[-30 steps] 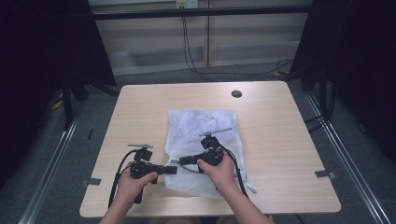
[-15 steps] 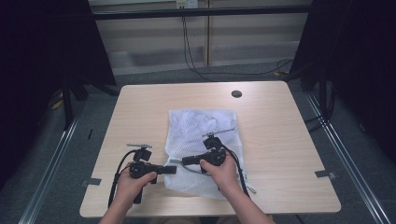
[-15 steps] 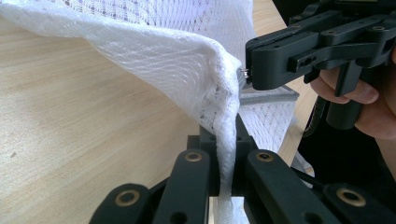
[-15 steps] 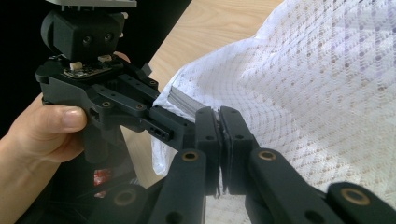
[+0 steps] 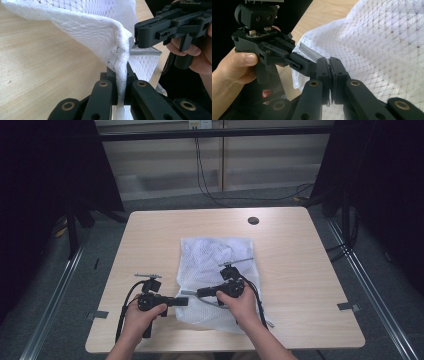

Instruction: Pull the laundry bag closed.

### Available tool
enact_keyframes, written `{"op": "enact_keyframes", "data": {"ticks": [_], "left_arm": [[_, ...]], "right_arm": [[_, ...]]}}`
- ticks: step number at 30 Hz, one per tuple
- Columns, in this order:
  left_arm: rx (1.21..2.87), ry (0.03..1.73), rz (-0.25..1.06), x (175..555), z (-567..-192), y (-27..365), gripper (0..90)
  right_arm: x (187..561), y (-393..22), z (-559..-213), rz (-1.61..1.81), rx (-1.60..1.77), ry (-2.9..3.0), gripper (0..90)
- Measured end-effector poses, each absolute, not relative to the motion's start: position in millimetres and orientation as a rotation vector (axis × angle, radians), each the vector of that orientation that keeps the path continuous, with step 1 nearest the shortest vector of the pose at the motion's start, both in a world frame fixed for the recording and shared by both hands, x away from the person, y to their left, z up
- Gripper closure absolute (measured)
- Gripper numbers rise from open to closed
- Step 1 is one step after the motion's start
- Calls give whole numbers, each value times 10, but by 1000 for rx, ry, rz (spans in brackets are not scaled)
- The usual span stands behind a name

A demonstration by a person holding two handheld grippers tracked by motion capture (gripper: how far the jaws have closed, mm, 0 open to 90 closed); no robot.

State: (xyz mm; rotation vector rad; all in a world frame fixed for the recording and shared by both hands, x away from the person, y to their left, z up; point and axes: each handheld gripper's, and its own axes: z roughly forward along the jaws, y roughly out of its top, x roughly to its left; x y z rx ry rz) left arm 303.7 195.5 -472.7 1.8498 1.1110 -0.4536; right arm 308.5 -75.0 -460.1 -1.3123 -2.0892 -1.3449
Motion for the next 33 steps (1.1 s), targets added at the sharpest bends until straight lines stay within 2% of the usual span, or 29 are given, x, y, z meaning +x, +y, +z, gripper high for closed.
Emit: {"op": "enact_keyframes", "data": {"ticks": [33], "left_arm": [[1839,1135,-474,3040,-4746,1968,891]], "right_arm": [[3092,-873,-4608,-1328,-1325,-2085,869]]}}
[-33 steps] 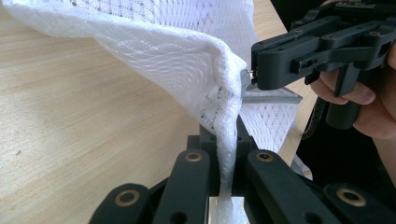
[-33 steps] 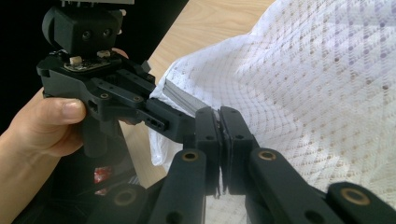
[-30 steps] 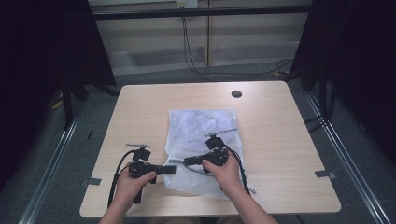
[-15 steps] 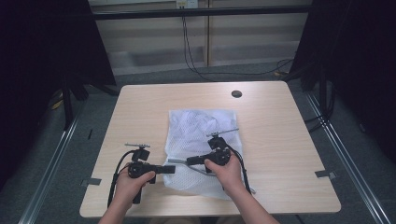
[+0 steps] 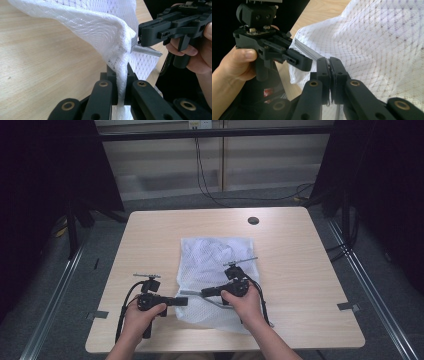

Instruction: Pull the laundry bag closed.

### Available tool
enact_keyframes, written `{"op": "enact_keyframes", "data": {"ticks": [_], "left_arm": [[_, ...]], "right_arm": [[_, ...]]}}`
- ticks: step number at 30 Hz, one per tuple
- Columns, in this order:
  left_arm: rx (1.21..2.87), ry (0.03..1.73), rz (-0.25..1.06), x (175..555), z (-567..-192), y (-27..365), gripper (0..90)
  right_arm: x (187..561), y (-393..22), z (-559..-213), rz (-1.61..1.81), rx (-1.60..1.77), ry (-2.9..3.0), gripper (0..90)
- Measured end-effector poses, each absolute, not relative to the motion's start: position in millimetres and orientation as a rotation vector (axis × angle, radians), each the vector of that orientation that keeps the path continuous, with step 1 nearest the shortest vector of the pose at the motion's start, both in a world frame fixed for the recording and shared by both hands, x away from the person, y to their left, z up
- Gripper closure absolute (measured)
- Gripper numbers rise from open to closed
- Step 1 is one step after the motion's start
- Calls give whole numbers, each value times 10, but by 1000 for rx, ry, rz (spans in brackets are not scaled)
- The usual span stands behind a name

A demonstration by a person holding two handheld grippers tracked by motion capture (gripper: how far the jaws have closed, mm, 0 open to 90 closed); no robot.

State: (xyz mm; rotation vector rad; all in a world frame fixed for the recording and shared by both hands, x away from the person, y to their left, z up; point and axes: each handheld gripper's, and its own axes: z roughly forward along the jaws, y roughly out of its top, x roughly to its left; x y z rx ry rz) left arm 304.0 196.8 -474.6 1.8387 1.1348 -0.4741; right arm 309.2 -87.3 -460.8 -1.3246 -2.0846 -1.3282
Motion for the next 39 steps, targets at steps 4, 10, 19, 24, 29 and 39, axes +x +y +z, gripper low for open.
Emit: {"op": "enact_keyframes", "data": {"ticks": [4,10,19,24,29,39], "left_arm": [[1832,1141,-469,3044,-4744,1976,891],[1836,1141,-462,3047,-4746,1972,891],[1828,1144,-464,3047,-4743,1996,891],[1826,1148,-470,3044,-4743,1982,891],[1832,1140,-468,3055,-4736,2019,891],[1838,1138,-464,3047,-4739,1992,890]], "right_arm": [[3093,-876,-4621,-1325,-1320,-2087,869],[3092,-883,-4628,-1321,-1317,-2083,869],[3094,-922,-4622,-1308,-1334,-2085,870],[3094,-942,-4617,-1316,-1325,-2092,870],[3088,-979,-4630,-1319,-1331,-2082,870],[3080,-1017,-4629,-1313,-1330,-2086,870]]}}
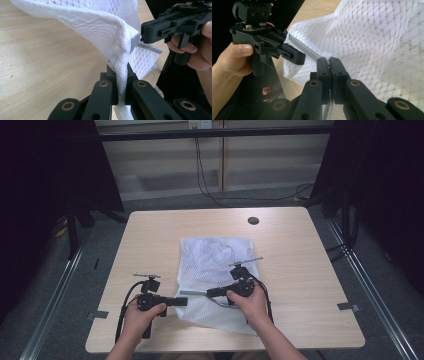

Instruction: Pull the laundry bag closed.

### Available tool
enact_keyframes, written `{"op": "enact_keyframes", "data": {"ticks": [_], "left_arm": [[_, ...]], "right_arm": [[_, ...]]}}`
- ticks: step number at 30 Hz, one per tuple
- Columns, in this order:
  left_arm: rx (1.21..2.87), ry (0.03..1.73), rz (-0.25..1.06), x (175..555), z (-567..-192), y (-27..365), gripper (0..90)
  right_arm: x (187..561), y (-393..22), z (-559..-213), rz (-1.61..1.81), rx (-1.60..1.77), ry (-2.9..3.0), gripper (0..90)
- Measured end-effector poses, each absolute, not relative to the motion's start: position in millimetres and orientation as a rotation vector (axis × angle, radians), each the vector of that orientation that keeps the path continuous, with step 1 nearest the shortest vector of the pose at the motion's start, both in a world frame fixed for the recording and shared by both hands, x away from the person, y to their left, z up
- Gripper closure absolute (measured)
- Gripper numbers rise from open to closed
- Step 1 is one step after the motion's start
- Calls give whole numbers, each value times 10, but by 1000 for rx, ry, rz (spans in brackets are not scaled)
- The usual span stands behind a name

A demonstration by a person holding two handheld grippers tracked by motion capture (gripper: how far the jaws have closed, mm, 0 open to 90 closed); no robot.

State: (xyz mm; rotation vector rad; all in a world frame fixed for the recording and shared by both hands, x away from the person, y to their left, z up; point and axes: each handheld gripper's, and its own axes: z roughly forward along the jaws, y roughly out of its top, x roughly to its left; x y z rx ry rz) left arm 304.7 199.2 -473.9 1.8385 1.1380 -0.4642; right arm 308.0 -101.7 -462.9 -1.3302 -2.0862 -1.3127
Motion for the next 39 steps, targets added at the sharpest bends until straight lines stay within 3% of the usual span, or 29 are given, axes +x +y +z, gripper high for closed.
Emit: {"op": "enact_keyframes", "data": {"ticks": [39], "left_arm": [[1836,1124,-424,3037,-4714,2021,891]], "right_arm": [[3073,-1149,-4625,-1317,-1346,-2075,870]]}}
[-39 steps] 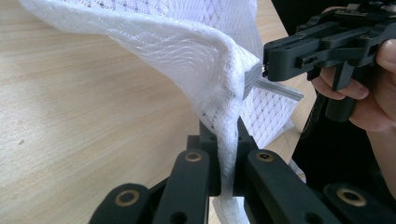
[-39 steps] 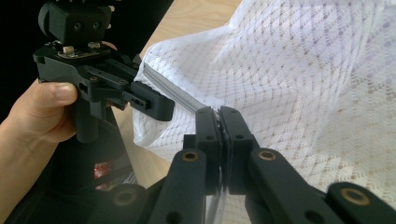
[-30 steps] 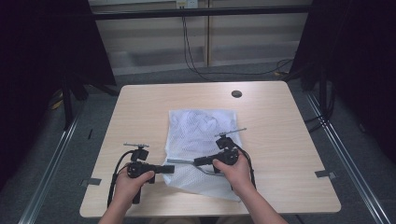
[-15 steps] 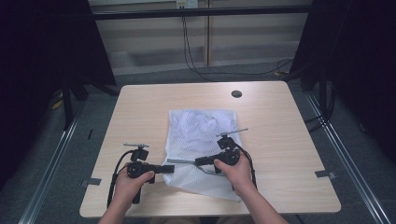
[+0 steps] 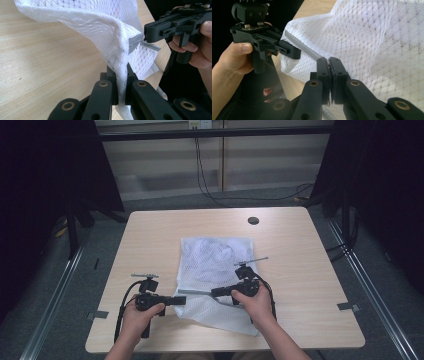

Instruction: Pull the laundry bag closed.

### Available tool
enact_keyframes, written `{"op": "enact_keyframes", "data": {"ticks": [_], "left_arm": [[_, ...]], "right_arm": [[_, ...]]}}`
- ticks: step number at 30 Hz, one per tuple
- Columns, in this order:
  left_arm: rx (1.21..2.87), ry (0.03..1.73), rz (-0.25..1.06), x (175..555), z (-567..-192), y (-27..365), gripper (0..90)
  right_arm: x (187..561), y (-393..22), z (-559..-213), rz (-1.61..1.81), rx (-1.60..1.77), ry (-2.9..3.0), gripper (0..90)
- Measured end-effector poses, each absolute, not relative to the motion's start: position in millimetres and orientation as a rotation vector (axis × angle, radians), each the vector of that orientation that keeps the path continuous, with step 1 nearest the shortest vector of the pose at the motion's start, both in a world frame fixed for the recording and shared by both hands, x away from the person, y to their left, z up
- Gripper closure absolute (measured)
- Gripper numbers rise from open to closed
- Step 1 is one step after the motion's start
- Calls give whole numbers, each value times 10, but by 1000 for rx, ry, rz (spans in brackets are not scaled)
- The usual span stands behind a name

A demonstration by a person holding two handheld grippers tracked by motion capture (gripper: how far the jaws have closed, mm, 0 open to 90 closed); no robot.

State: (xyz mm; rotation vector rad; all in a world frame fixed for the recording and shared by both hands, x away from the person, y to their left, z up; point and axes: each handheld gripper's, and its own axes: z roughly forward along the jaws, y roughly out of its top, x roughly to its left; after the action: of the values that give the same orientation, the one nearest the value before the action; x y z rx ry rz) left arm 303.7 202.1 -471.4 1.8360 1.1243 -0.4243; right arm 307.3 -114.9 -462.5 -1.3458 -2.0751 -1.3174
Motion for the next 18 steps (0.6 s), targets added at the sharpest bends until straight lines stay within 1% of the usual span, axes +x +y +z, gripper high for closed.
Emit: {"op": "enact_keyframes", "data": {"ticks": [18], "left_arm": [[1827,1131,-425,3047,-4716,2034,891]], "right_arm": [[3067,-1221,-4617,-1311,-1347,-2077,870]]}}
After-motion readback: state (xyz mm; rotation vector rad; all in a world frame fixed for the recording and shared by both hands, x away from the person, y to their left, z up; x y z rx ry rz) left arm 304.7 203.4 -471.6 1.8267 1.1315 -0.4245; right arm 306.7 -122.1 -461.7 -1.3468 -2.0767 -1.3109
